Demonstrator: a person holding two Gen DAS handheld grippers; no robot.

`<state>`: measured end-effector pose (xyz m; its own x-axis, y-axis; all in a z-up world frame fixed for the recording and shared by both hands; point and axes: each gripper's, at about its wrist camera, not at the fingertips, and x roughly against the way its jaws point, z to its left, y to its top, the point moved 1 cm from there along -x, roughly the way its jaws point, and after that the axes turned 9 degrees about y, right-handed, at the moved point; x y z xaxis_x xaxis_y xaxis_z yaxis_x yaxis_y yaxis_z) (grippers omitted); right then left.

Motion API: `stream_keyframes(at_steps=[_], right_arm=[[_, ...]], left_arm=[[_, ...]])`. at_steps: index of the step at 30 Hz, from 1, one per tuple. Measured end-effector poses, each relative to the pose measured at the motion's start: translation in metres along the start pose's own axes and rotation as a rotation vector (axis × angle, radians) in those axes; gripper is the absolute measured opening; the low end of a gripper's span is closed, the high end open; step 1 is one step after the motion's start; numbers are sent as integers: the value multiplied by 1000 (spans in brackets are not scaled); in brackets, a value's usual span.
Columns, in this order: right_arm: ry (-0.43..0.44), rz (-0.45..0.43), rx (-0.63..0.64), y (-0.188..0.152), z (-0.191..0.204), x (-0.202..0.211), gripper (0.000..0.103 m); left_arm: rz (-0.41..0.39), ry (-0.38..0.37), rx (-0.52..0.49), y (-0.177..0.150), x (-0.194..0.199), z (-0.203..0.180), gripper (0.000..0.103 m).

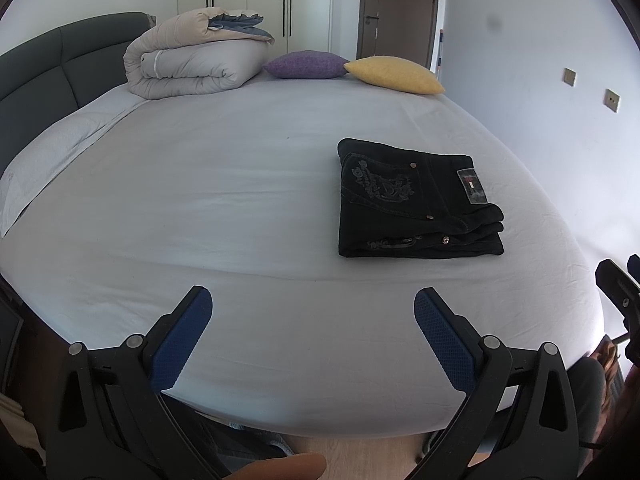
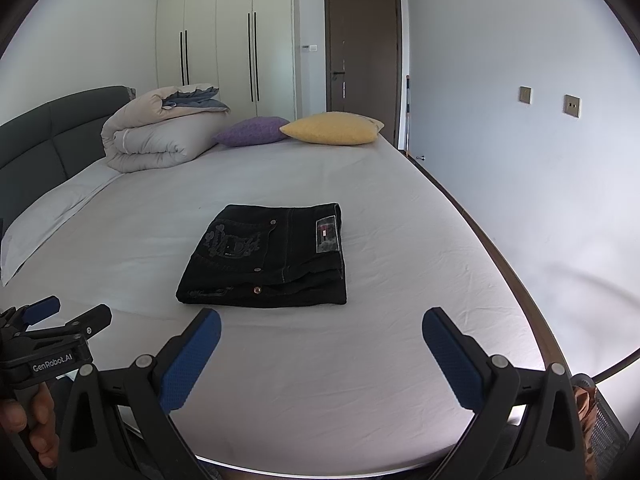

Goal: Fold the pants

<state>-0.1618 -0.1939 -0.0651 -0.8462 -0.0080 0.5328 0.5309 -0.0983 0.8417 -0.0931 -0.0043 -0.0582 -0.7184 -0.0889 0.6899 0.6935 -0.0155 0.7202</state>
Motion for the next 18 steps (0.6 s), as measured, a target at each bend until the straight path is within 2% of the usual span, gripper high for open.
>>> stream_keyframes(at_steps=[18], right_arm=[[10,5,1,-5,4,0,103]], left_arm=[[2,6,5,-3,-1,-3,103]])
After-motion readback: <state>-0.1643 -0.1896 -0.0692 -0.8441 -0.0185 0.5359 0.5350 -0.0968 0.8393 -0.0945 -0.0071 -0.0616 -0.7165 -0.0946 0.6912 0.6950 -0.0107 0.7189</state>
